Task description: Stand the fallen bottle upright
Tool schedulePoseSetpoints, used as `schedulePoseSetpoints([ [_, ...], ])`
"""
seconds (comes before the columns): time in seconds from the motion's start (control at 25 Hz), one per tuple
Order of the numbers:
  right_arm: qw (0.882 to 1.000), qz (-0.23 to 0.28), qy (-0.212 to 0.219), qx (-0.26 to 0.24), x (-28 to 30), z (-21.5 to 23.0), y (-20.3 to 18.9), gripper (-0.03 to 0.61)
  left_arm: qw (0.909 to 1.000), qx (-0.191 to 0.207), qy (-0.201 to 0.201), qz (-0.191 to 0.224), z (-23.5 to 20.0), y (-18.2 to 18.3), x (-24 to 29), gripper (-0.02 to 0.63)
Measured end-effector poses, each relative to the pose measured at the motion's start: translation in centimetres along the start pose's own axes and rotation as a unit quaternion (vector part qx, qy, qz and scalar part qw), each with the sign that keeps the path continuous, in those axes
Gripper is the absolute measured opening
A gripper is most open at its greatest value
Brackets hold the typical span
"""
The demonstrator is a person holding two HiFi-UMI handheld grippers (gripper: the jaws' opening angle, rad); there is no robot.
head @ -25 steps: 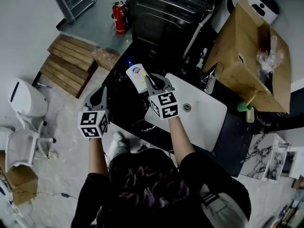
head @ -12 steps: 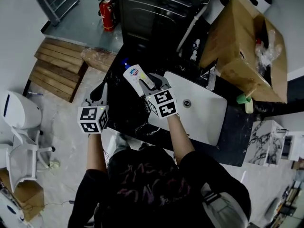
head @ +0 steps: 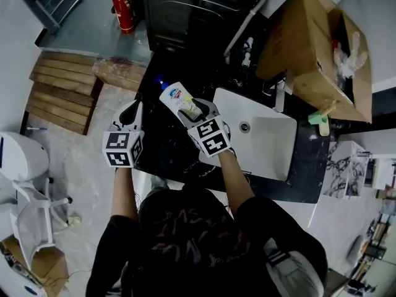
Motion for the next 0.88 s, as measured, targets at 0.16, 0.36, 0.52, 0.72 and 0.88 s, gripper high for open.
schedulePoseSetpoints([
  [0.16, 1.0, -0.012, -0.006, 0.014, 0.2, 0.0, -0.3, 0.245, 0.9995, 0.008, -0.026, -0.018, -1.0, -0.7, 2.1, 0.009],
  [0.36, 1.0, -0.013, -0.011, 0.026, 0.3, -0.1, -0.3, 0.249, 0.9971, 0.024, -0.059, -0.041, -2.2, -0.8, 5.4, 0.009],
  [0.52, 0.999, -0.015, -0.017, 0.025, 0.2, -0.3, 0.0, 0.249, 0.9941, 0.041, -0.087, -0.049, -3.1, 0.5, 8.2, 0.009],
  [0.72, 0.999, -0.019, -0.018, 0.029, 0.3, -0.3, 0.2, 0.252, 0.9884, 0.038, -0.13, -0.068, -3.4, 0.5, 11.5, 0.012],
  [0.88, 0.999, -0.019, -0.022, 0.026, 0.4, -0.3, 0.3, 0.252, 0.984, 0.035, -0.146, -0.096, -3.5, -0.4, 13.1, 0.149],
])
Point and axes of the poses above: the fingertips, and each gripper's own axes: x forward along the fingers, z to its right, y out of its top, the point moved 1 cm from there along -x, backward along the fingers, and after that the axes turned 10 degrees about -y, right-handed, at the moved point
